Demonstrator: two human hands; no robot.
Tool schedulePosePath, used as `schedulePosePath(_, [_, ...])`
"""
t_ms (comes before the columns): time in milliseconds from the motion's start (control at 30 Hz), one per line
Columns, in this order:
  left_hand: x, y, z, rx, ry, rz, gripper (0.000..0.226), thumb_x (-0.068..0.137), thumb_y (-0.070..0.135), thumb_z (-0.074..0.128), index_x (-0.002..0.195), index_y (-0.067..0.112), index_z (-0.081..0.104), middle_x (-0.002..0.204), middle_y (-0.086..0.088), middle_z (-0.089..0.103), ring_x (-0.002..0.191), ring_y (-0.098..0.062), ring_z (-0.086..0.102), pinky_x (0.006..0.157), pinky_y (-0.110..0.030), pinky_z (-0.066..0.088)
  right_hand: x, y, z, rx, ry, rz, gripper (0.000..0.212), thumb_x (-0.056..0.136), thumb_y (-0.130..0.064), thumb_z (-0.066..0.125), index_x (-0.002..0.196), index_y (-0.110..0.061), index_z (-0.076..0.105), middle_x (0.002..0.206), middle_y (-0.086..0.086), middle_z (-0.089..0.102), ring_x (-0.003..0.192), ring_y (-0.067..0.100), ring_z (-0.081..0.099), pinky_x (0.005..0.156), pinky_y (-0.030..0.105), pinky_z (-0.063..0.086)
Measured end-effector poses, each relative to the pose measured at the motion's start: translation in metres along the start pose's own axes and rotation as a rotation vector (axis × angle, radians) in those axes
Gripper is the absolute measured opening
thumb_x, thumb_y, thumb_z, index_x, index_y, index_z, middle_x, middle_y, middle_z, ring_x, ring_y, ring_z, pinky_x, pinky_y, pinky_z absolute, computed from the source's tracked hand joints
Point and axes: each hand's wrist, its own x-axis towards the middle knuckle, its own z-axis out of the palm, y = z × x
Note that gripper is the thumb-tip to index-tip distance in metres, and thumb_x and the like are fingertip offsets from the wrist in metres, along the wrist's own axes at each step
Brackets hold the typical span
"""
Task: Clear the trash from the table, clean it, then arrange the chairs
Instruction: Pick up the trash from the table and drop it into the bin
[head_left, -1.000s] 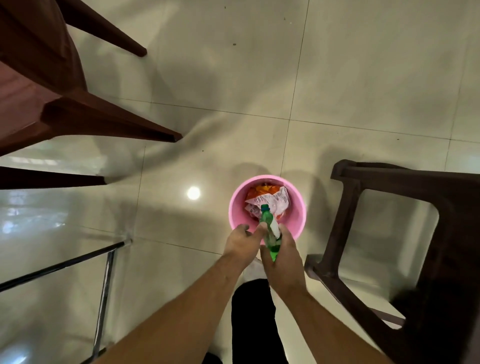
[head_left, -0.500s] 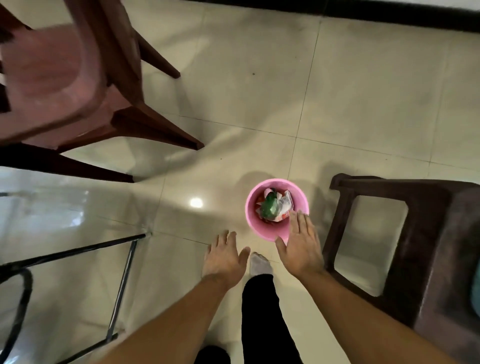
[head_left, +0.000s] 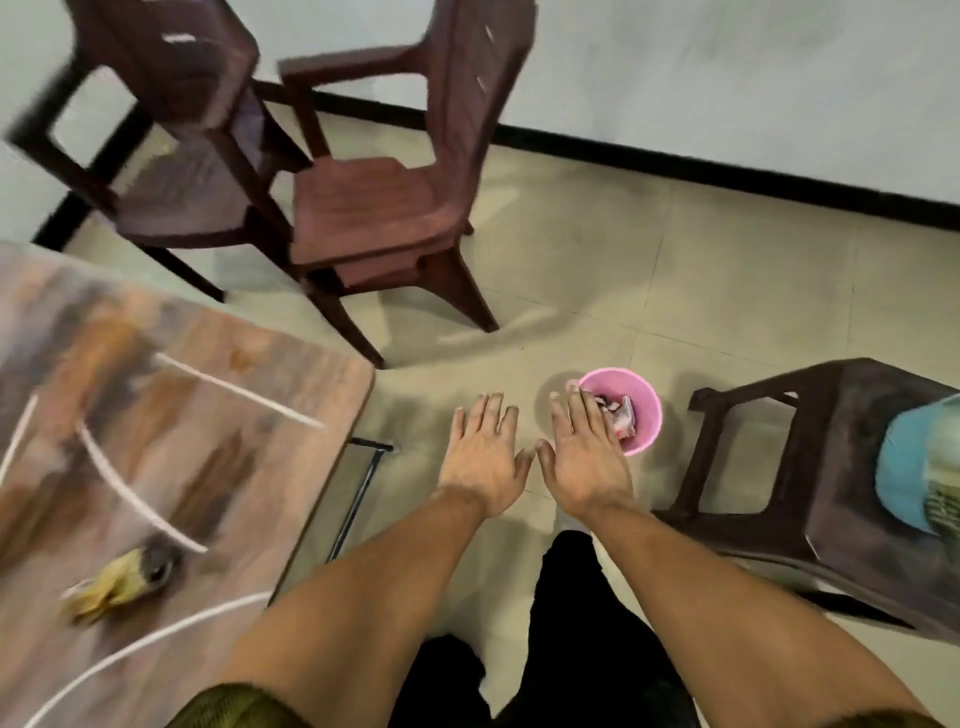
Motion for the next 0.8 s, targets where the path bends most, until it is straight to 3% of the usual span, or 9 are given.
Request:
schedulePosePath(233, [-0.126, -0.106, -0.024, 0.023, 0.166, -0.045, 0.066, 0.106, 0.048, 0.026, 0.160, 0.012, 0.017, 0.170, -0.012, 0.007, 0.157, -0.028, -0.001, 0.127, -0.050, 0.003, -0.062, -0.153, -0.013, -0.050, 0.132, -0.075, 0.067, 0.105, -0.044, 0.025, 0.159, -0.014, 0.001, 0.167, 0.012, -0.010, 0.154, 0.027, -0.009, 0.124, 0.043, -0.002])
schedulePosePath(400, [-0.231, -0.214, -0.018, -0.046, 0.241, -0.221, 0.066, 0.106, 0.049, 0.025, 0.161, 0.014, 0.016, 0.170, -0.010, 0.007, 0.157, -0.028, -0.001, 0.127, -0.049, 0.001, -0.090, -0.281, 0.007, -0.044, 0.173, -0.238, 0.067, 0.103, -0.045, 0.029, 0.159, -0.015, 0.009, 0.168, 0.010, 0.001, 0.154, 0.025, 0.000, 0.125, 0.042, 0.008])
schedulePosePath(500, [-0.291, -0.275, -0.008, -0.086, 0.221, -0.353, 0.064, 0.106, 0.048, 0.025, 0.161, 0.014, 0.016, 0.170, -0.011, 0.007, 0.157, -0.028, 0.000, 0.127, -0.049, 0.001, -0.102, -0.349, 0.023, -0.048, 0.132, -0.351, 0.066, 0.103, -0.047, 0.028, 0.159, -0.016, 0.012, 0.168, 0.009, 0.004, 0.154, 0.025, 0.003, 0.125, 0.041, 0.011])
schedulePosePath(667, [-0.360, -0.352, 0.013, -0.140, 0.202, -0.537, 0.067, 0.105, 0.046, 0.031, 0.160, 0.012, 0.016, 0.170, -0.012, 0.009, 0.157, -0.029, 0.002, 0.126, -0.050, 0.005, -0.114, -0.441, 0.039, -0.070, 0.034, -0.510, 0.067, 0.103, -0.043, 0.035, 0.160, -0.017, 0.013, 0.168, 0.007, 0.005, 0.154, 0.023, 0.002, 0.125, 0.040, 0.005])
schedulePosePath(800, [-0.368, -0.374, 0.018, -0.153, 0.168, -0.545, 0.072, 0.104, 0.047, 0.036, 0.161, 0.010, 0.011, 0.170, -0.012, 0.005, 0.157, -0.029, 0.000, 0.127, -0.050, 0.003, -0.108, -0.471, 0.051, -0.067, -0.012, -0.533, 0.070, 0.100, -0.039, 0.042, 0.159, -0.015, 0.015, 0.167, 0.008, 0.009, 0.154, 0.024, 0.006, 0.125, 0.041, 0.009])
